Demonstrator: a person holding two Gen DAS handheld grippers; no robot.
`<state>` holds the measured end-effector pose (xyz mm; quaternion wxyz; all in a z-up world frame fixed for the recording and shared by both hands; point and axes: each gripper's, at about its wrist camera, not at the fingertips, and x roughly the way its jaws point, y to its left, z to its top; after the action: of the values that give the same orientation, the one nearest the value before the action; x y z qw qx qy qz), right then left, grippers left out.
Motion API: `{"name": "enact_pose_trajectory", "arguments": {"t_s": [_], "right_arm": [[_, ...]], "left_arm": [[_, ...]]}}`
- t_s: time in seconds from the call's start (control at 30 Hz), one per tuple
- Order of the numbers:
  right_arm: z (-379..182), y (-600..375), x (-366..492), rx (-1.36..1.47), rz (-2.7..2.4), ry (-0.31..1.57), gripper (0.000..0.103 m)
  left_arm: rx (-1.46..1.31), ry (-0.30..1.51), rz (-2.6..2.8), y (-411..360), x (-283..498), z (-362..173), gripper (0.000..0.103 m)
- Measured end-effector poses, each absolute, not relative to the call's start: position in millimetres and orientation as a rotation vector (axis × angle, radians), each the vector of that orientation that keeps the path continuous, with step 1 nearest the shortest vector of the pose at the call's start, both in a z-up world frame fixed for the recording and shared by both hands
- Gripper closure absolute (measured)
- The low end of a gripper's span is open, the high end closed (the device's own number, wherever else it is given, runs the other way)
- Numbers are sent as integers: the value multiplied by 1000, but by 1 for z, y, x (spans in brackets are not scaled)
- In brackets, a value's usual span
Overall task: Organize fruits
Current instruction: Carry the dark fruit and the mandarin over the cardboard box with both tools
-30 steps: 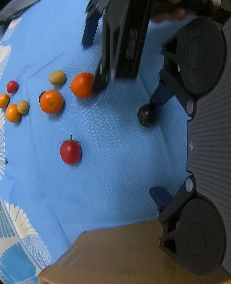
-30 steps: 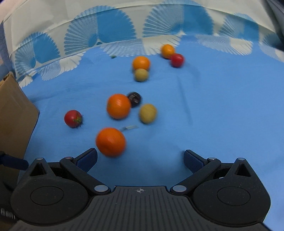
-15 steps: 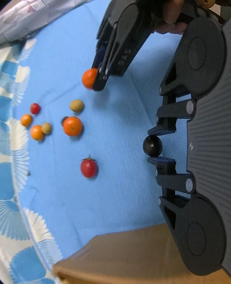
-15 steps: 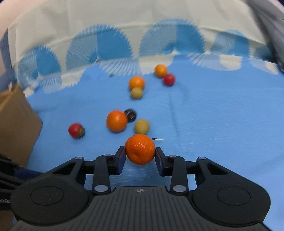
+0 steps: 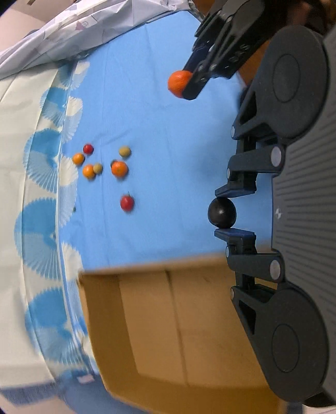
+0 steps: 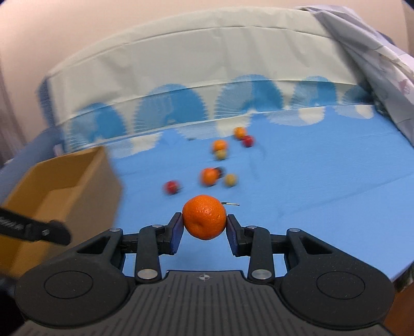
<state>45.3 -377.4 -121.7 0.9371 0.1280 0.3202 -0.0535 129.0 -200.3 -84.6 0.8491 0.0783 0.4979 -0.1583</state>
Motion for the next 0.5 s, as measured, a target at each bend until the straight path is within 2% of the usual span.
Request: {"name": "enact_pose_trajectory", "arguments": {"t_s": [0.3, 0.5], "right_arm": [[-69, -270, -16, 233, 131, 650, 65], [-56, -220, -36, 175, 203, 664, 65]], "left_arm": [[100, 999, -215, -98, 48, -53, 75], [26, 962, -158, -42, 9, -42, 75]]}}
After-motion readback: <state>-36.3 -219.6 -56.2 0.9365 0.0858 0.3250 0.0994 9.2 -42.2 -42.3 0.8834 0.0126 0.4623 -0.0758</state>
